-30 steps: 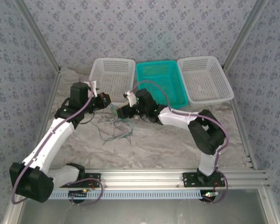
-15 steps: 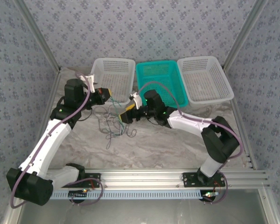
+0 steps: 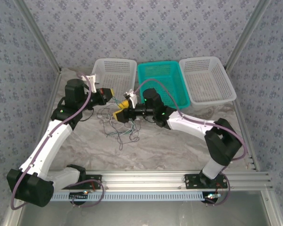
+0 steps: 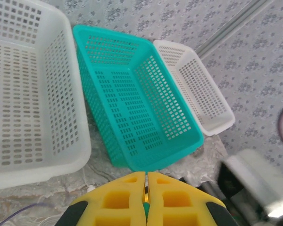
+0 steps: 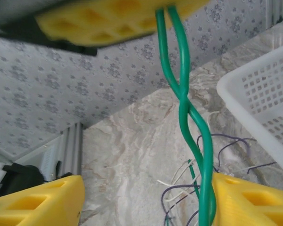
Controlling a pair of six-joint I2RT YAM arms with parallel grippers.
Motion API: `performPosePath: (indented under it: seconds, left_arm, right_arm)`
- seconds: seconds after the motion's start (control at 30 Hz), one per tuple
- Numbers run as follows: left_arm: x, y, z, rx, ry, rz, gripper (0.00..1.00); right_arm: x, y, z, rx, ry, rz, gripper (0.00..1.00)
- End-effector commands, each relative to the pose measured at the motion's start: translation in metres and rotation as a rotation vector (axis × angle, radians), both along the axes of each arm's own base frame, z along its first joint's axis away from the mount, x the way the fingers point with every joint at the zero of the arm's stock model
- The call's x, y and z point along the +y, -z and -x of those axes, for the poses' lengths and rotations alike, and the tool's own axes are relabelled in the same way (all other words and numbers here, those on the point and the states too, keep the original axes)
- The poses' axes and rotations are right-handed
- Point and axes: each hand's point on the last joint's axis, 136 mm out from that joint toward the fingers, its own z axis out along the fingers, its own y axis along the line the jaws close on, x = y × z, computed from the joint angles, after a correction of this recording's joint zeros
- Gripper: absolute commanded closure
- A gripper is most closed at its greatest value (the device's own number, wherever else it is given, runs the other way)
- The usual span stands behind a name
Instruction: Untangle the cables
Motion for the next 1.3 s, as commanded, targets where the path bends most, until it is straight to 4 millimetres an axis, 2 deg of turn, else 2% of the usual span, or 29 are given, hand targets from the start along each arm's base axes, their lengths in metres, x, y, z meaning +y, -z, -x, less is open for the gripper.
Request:
performPosePath:
  seconds: [0.0, 0.07, 0.17, 0.2, 0.23, 0.33, 0.47, 0.5, 0.57, 0.63, 0.73, 0.83, 0.9, 0.93, 1.0, 1.03, 1.13, 1.17, 1.27]
  left_arm:
    - [-0.004, -0.030, 0.007, -0.080, 0.037, 0.059, 1.00]
    - [0.000, -0.040, 0.010, -0.105, 0.024, 0.053, 1.00]
    - [0.012, -0.058, 0.015, -0.160, -0.024, 0.026, 1.00]
    - [0.018, -0.065, 0.017, -0.187, -0.050, 0.010, 1.00]
    - [0.026, -0.071, 0.018, -0.211, -0.086, -0.013, 1.00]
    - [0.051, -0.090, 0.027, -0.305, -0.199, -0.077, 1.00]
    - [0.093, -0.118, 0.041, -0.423, -0.401, -0.145, 1.00]
    - [0.104, -0.125, 0.045, -0.446, -0.453, -0.160, 1.00]
    - [0.118, -0.135, 0.050, -0.480, -0.515, -0.179, 1.00]
    - [0.122, -0.141, 0.053, -0.502, -0.528, -0.189, 1.00]
    - [0.120, -0.145, 0.052, -0.505, -0.516, -0.193, 1.00]
    - [0.116, -0.148, 0.048, -0.503, -0.500, -0.197, 1.00]
    - [0.114, -0.148, 0.045, -0.496, -0.487, -0.208, 1.00]
    - [0.112, -0.148, 0.043, -0.494, -0.479, -0.214, 1.00]
    - [0.104, -0.144, 0.038, -0.487, -0.430, -0.220, 1.00]
    - [0.096, -0.141, 0.036, -0.483, -0.388, -0.217, 1.00]
    - [0.069, -0.125, 0.026, -0.444, -0.252, -0.189, 1.00]
    - [0.063, -0.117, 0.021, -0.419, -0.227, -0.178, 1.00]
    - [0.054, -0.096, 0.009, -0.353, -0.199, -0.155, 1.00]
  right_arm:
    - [0.015, 0.016, -0.014, -0.027, 0.032, 0.022, 0.45]
    - [0.017, 0.022, -0.016, -0.013, 0.036, 0.013, 0.56]
    - [0.019, 0.035, -0.012, 0.011, 0.011, 0.038, 0.78]
    - [0.019, 0.041, -0.010, 0.020, 0.003, 0.060, 0.86]
    - [0.019, 0.050, -0.009, 0.034, 0.011, 0.099, 0.99]
    - [0.015, 0.075, -0.010, 0.072, 0.024, 0.236, 1.00]
    - [0.003, 0.106, 0.004, 0.108, 0.010, 0.329, 0.83]
    - [-0.003, 0.120, 0.010, 0.132, 0.008, 0.353, 0.79]
    - [-0.011, 0.132, 0.016, 0.153, 0.004, 0.376, 0.79]
    - [-0.019, 0.146, 0.019, 0.167, 0.010, 0.405, 0.87]
    - [-0.030, 0.158, 0.018, 0.184, 0.031, 0.427, 0.90]
    - [-0.039, 0.168, 0.017, 0.205, 0.052, 0.448, 0.89]
    - [-0.045, 0.173, 0.017, 0.213, 0.062, 0.459, 0.82]
    - [-0.048, 0.172, 0.018, 0.217, 0.065, 0.456, 0.76]
    - [-0.050, 0.161, 0.022, 0.209, 0.059, 0.429, 0.73]
    - [-0.051, 0.148, 0.022, 0.201, 0.058, 0.399, 0.71]
    - [-0.053, 0.097, 0.017, 0.149, 0.078, 0.292, 0.54]
    - [-0.056, 0.080, 0.015, 0.120, 0.092, 0.263, 0.47]
    - [-0.064, 0.037, 0.007, 0.040, 0.130, 0.193, 0.36]
